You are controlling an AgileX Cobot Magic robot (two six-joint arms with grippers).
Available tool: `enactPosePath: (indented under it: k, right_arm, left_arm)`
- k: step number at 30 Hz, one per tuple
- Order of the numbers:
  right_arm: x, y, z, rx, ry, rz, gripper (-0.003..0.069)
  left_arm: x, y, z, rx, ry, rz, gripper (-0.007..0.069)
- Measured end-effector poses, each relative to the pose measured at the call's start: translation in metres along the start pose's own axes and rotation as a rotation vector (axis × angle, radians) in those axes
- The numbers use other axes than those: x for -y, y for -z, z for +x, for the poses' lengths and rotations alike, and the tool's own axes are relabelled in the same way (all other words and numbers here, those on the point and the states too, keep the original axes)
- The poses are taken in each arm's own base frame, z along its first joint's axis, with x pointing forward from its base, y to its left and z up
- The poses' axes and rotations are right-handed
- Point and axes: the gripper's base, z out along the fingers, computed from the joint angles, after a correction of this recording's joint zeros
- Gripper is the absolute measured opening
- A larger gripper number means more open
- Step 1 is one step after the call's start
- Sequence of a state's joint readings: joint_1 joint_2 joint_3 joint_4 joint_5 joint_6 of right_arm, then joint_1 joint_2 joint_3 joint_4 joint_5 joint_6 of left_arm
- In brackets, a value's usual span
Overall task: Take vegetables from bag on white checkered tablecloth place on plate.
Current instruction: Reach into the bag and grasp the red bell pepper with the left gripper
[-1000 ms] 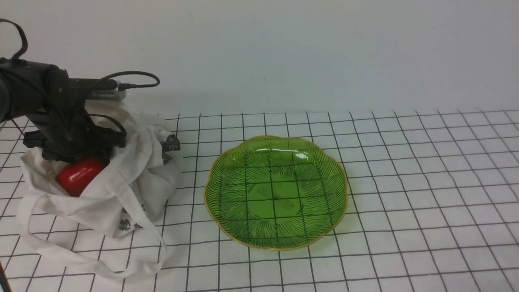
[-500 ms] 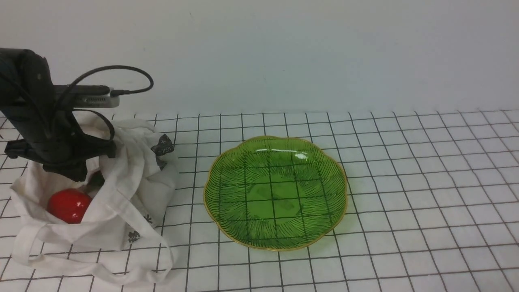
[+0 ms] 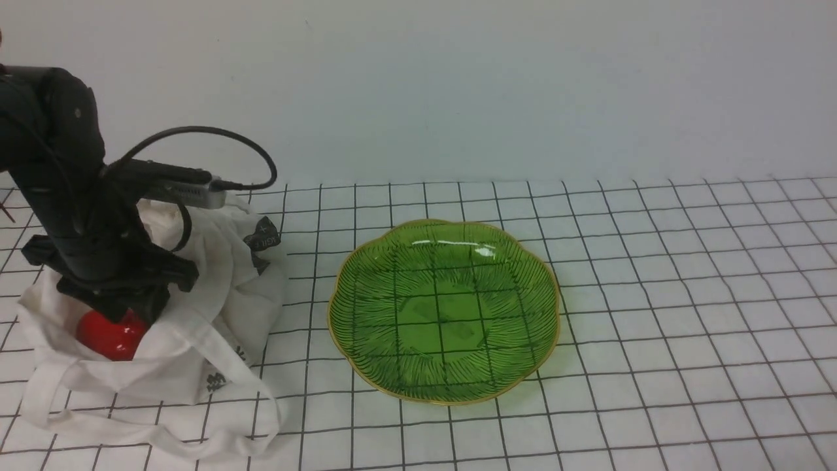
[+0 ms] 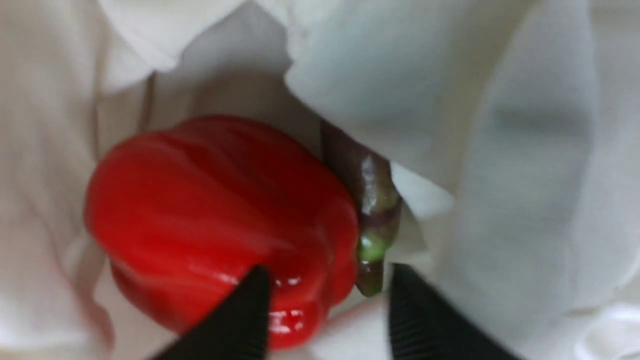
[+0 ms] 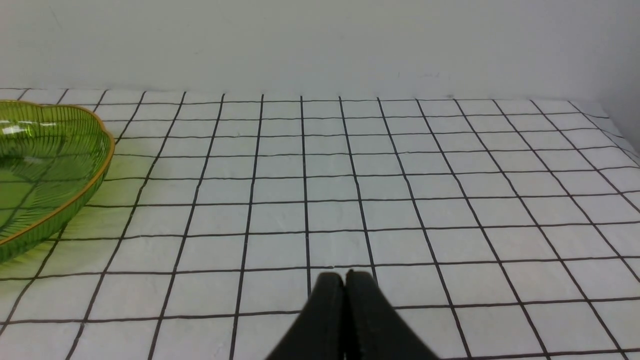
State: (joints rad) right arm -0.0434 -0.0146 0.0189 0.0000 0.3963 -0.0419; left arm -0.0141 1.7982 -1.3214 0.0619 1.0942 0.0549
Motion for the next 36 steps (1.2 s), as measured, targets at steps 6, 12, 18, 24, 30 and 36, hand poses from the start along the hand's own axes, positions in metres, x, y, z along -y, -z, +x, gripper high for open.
enactPosePath:
  k: [6,12,18,24,30,36]
  right_arm:
    - [0.0,0.0,0.0,0.0,0.0,0.0,-0.0016]
    - [0.0,0.0,0.0,0.0,0.0,0.0,-0.0016]
    - [0.0,0.0,0.0,0.0,0.0,0.0,-0.0016]
    - [0.0,0.0,0.0,0.0,0.0,0.0,-0.0016]
    - [0.0,0.0,0.0,0.0,0.0,0.0,-0.0016]
    - [0.0,0.0,0.0,0.0,0.0,0.0,-0.0016]
  left_arm:
    - [-0.008,0.0,0.0,0.01,0.421,-0.055,0.059]
    - [-0.015,-0.005,-0.002,0.034,0.573,-0.073,0.06]
    - [-0.027,-0.019,-0.005,0.008,0.695,-0.034,0.0568]
    - [-0.035,-0.035,-0.006,-0.041,0.749,-0.018,0.0568]
    - [-0.035,-0.038,-0.009,-0.049,0.765,-0.018,0.0565]
    - [-0.037,-0.043,-0.012,-0.054,0.723,-0.039,0.051]
